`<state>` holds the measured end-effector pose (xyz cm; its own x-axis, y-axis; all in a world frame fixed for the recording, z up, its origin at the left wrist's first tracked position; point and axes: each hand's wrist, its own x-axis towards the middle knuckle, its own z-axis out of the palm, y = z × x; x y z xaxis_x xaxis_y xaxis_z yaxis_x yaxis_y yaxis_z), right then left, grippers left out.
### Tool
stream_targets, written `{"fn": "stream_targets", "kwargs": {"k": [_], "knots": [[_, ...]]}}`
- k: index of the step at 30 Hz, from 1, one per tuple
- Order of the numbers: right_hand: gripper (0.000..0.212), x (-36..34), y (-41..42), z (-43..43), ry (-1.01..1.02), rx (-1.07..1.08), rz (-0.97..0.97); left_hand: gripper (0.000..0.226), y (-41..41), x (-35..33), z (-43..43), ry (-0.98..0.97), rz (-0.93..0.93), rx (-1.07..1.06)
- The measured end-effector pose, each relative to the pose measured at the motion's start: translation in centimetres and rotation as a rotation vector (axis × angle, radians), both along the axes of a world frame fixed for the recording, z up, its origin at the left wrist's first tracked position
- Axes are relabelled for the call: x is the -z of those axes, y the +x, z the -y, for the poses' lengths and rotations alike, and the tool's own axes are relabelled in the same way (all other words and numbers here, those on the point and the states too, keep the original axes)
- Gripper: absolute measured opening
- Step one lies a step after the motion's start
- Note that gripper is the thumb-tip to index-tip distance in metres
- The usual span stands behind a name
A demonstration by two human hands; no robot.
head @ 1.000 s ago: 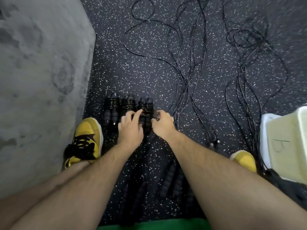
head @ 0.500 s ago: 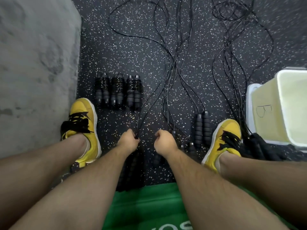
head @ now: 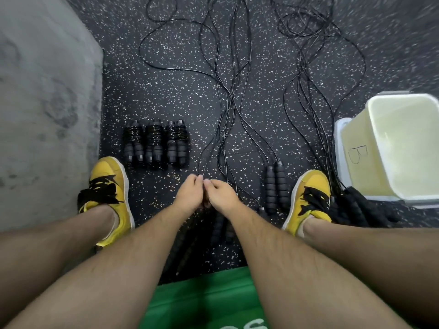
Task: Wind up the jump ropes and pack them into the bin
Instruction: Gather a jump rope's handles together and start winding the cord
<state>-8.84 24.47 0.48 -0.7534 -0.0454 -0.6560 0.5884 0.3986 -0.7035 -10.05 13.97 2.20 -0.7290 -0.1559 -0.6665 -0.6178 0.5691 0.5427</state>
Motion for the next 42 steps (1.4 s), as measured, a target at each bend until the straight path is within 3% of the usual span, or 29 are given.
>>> {"fn": "stream_targets", "kwargs": {"k": [4,10,14,20,24,30,33,37,42], "knots": [[0.032,-3.3,-2.5,0.2,-0.129,0.179,-0.058,0.042,-2.3,1.3,0.2,0.14,-0.028,-0.026],[0.026,-11.5,-6.4,0.1,-0.271,0.207,-0.094,0.035,-1.8,-11.8,-0.3,0.348,-0.155,0.004],[0.028,-19.0,-8.0,-0.2,-0.191,0.124,-0.148,0.035,-2.6,-18.0,-0.2,0.391,-0.246,0.014],[0.031,-32.8,-10.1,-1.8,-0.021,-0.039,-0.406,0.024,-4.8,-29.4,0.0,0.433,-0.459,0.103],[0.028,-39.6,-10.9,-2.7,0.005,-0.102,-0.539,0.02,-6.4,-35.6,0.0,0.509,-0.493,0.181],[0.013,-41.7,-9.3,-3.4,-0.042,-0.149,-0.55,0.028,-7.8,-38.8,-0.4,0.811,-0.497,-0.045],[0.017,-42.5,-9.2,-2.7,0.027,-0.274,-0.514,0.035,-9.7,-38.7,-0.6,0.719,-0.558,-0.085],[0.026,-43.5,-9.5,-2.3,0.05,-0.26,-0.535,0.029,-10.9,-38.8,-0.6,0.616,-0.668,-0.05],[0.024,-44.1,-10.4,-2.6,0.04,-0.184,-0.658,0.028,-11.3,-39.8,0.2,0.639,-0.744,-0.003]]}}
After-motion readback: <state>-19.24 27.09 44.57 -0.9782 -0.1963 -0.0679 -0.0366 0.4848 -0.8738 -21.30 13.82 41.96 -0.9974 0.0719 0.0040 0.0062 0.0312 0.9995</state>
